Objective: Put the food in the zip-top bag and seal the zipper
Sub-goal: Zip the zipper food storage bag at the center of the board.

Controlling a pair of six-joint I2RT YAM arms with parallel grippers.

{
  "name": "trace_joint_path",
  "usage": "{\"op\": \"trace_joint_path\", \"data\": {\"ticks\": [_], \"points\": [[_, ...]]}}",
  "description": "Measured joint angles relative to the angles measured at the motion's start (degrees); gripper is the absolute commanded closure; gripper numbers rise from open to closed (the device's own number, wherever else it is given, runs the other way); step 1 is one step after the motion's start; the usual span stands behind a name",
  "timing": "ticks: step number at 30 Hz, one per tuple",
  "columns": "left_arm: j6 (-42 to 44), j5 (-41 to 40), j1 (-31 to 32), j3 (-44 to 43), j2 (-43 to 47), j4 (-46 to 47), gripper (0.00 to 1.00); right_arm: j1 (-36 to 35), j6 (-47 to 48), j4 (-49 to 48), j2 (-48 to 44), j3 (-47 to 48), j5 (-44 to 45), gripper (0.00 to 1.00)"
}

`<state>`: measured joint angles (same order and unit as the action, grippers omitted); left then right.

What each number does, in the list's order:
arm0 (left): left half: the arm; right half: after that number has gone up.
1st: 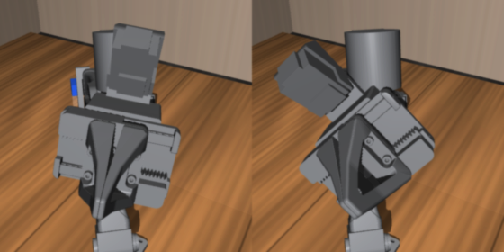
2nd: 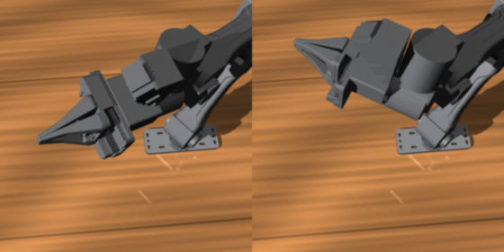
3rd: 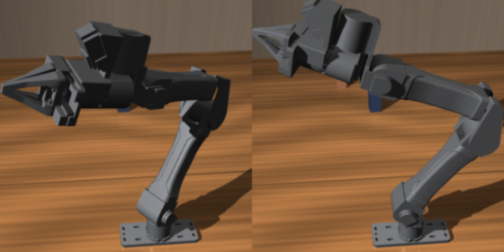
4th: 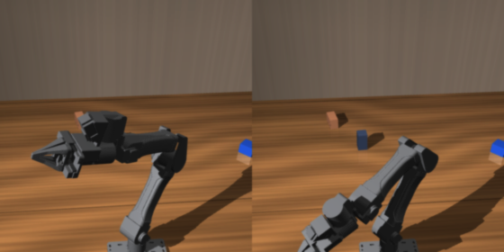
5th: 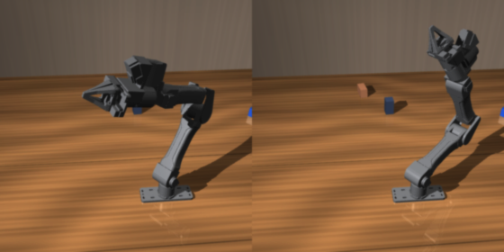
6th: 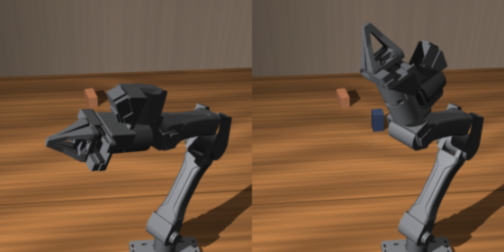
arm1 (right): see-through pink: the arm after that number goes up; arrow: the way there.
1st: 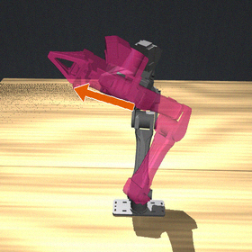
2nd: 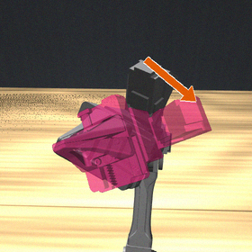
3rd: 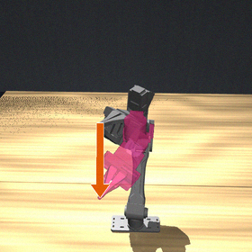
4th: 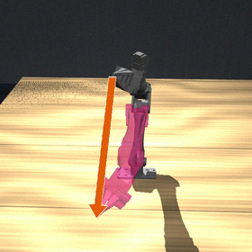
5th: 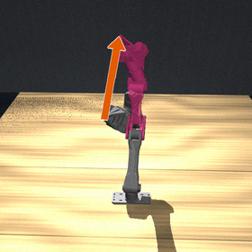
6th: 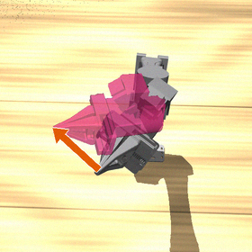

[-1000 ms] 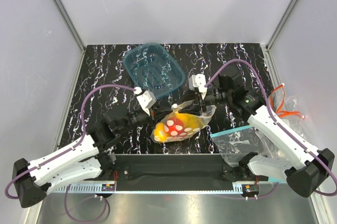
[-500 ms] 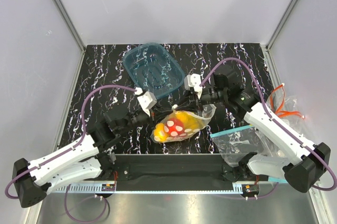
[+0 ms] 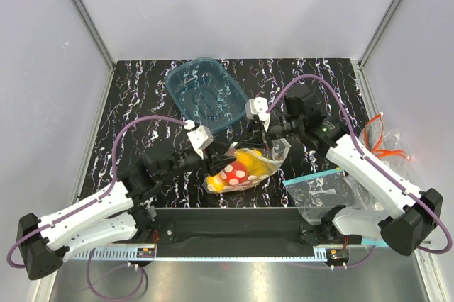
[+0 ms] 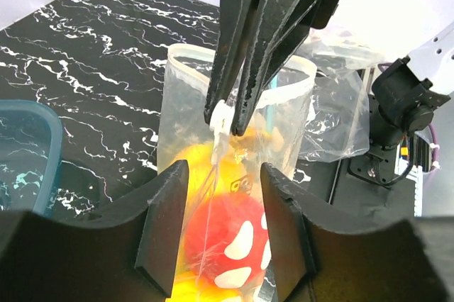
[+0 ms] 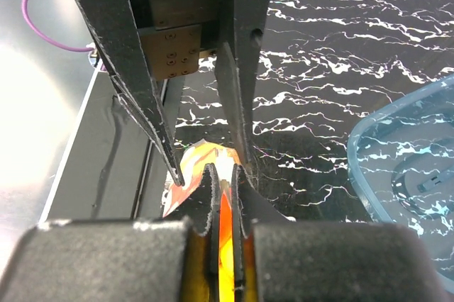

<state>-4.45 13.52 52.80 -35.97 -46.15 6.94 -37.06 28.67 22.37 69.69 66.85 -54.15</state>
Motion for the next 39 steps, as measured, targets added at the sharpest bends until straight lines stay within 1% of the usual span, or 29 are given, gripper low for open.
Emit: {"op": "trace_joint_path", "data": {"ticks": [6, 9, 13, 15, 17, 18, 20, 28, 34, 39], "points": [[0.2, 0.0, 0.0, 0.0, -0.1, -1.1, 0.49, -0.1, -0.4, -0.1, 0.0, 0.0, -1.1, 1.0], [0.1, 0.0, 0.0, -0.5, -0.4, -1.3, 0.53, -0.2, -0.4, -0.1, 0.0, 0.0, -1.3, 1.0], [0.1, 0.0, 0.0, -1.9, -1.4, -1.3, 0.53, -0.5, -0.4, 0.0, 0.0, 0.0, -1.4, 1.0], [0.1, 0.0, 0.0, -2.5, -1.6, -1.3, 0.61, -0.5, -0.4, 0.0, 0.0, 0.0, -1.4, 1.0], [0.0, 0.0, 0.0, -3.0, -1.6, -1.3, 0.74, -0.6, -0.4, 0.0, 0.0, 0.0, -1.4, 1.0], [-0.1, 0.2, 0.0, -3.3, -1.7, -1.4, 0.86, -0.7, -0.4, 0.0, 0.0, 0.0, -1.4, 1.0], [0.2, 0.7, 0.0, -3.6, -2.0, -1.7, 0.99, -0.7, -0.4, -0.2, 0.0, 0.0, -1.3, 1.0], [0.1, 0.5, 0.0, -3.9, -2.0, -2.6, 1.0, -0.8, -0.2, 0.1, 0.0, 0.0, -0.7, 1.0], [-1.6, -4.1, 0.0, -3.8, 1.0, -5.4, 1.0, -1.3, 0.0, -0.3, -0.2, -0.2, 0.9, 1.0], [-5.0, -8.1, -3.4, -2.7, 5.5, -7.3, 1.0, -1.3, -0.8, -0.2, -0.3, -0.5, 3.8, 1.0]]}}
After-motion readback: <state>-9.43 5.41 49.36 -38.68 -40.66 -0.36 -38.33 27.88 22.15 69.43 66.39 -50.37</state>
